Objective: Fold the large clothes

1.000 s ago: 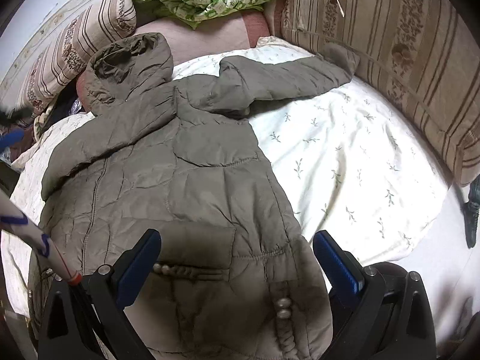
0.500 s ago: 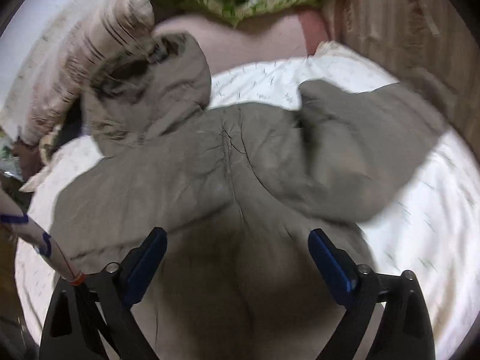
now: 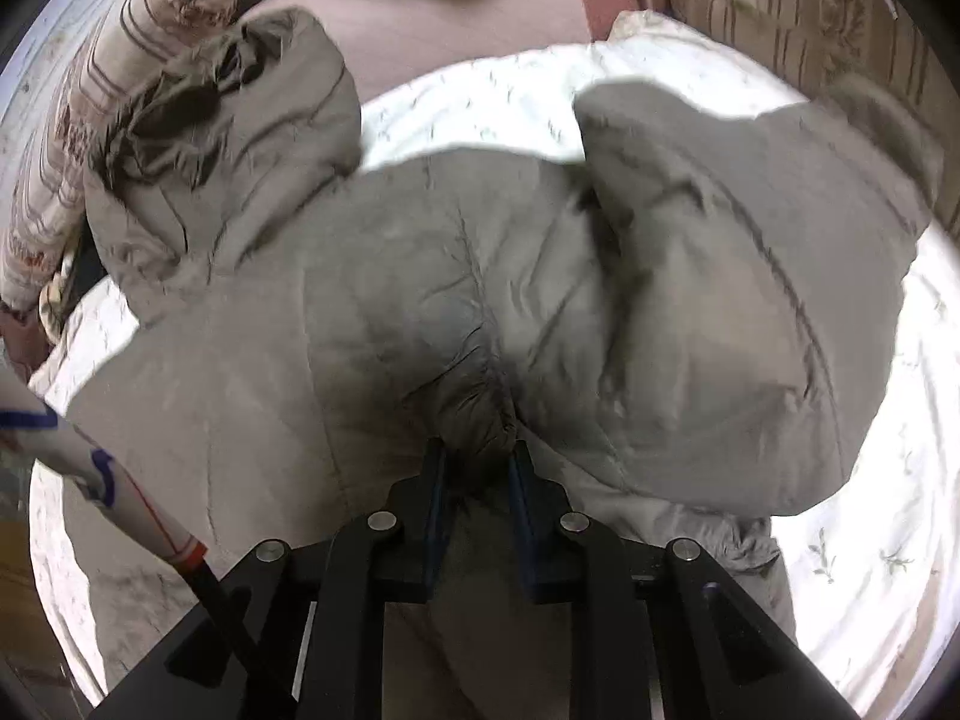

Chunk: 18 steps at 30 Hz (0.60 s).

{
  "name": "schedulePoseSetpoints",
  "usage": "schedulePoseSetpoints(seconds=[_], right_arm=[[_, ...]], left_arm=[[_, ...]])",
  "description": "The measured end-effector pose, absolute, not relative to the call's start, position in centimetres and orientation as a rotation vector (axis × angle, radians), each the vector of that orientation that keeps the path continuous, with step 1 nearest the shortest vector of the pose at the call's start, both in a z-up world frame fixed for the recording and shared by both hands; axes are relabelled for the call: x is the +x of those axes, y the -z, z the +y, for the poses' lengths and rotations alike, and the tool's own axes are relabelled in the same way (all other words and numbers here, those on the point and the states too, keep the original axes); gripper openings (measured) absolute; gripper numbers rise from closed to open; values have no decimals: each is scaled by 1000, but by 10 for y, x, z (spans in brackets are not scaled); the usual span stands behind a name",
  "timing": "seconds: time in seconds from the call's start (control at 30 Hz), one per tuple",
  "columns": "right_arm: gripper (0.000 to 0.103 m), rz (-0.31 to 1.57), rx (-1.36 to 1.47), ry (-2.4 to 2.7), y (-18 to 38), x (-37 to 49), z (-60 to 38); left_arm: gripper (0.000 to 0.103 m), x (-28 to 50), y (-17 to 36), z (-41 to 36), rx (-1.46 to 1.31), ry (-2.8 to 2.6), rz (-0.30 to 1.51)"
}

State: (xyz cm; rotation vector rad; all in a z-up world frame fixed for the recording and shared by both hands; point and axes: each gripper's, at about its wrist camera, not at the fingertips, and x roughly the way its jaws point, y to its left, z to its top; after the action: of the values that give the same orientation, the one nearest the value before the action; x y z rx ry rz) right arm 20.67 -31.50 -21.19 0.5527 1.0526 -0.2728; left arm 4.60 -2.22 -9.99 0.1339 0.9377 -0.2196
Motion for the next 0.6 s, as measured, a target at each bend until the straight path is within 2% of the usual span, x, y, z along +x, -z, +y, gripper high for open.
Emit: schedulePoseSetpoints(seconds=[0.13, 0.17, 0.2, 0.27, 0.4, 0.6], right_arm=[[27, 976, 559, 200, 188, 184, -316], [35, 949, 566, 192, 181, 176, -319], [48, 921, 570, 191, 173, 169, -323], [64, 859, 578, 216, 159, 144, -340], [65, 810, 601, 342, 155, 103, -397], [65, 831, 597, 653, 184, 66, -510]], left_arm=[[60, 38, 91, -27, 148, 220, 923], [60, 36, 89, -29, 146, 230, 922], [60, 34, 87, -32, 145, 247, 922], [60, 30, 87, -41, 149, 277, 935], [60, 21, 90, -64, 198, 327, 949], [61, 19, 96, -85, 264, 339, 955]])
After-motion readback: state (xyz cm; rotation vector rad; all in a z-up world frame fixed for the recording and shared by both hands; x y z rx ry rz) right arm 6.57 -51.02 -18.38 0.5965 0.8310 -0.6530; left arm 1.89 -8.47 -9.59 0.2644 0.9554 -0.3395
